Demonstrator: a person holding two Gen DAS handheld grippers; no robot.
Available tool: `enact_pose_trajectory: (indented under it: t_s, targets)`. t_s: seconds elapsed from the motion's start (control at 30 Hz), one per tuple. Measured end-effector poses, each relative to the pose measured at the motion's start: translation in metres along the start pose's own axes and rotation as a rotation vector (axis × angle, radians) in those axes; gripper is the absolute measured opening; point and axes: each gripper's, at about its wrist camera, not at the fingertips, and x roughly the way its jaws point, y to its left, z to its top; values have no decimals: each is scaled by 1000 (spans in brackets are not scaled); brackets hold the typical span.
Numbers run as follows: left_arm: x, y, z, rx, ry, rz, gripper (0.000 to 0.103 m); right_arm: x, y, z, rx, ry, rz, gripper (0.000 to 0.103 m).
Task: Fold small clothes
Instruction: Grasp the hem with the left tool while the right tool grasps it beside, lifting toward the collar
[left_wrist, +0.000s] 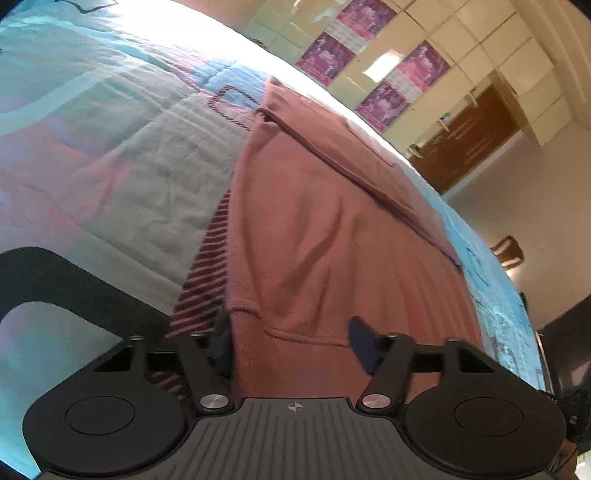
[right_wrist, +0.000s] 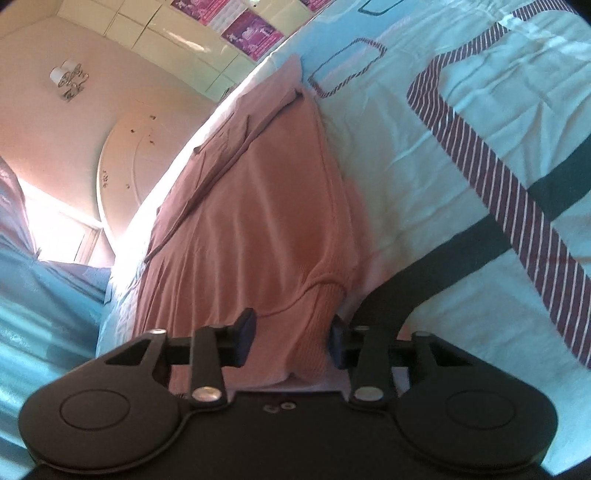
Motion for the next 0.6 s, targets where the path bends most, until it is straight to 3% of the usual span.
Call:
enact_pose_trajectory:
  t_s: [0.1, 0.13, 0.2, 0.27, 0.33, 0.37, 0.43, 0.6]
  targets:
    - [4, 6, 1, -34, -11, 16, 27, 10, -2, 4, -1, 19, -13, 9]
    - [4, 6, 0, -21, -14, 51, 5, 12, 1, 4, -26, 25, -24, 8]
    - [-7, 7, -4, -44, -67, 16, 5, 9, 10, 4, -99, 9, -43, 7]
    - [-21, 6, -8, -46, -134, 0, 5, -6, 17, 4, -133, -40, 11, 7]
    - [-13, 8, -12, -21, -98, 87, 5, -19, 17, 1, -170, -91, 78, 7]
    - [-6, 12, -13, -31, -69, 99, 5, -14, 12, 2, -173, -67, 40, 7]
    - [-3, 9, -13, -44, -82, 95, 5, 1, 1, 3, -165, -3, -52, 7]
    - [-12, -1, -5, -76, -147, 48, 5, -14, 19, 12, -195, -74, 21, 7]
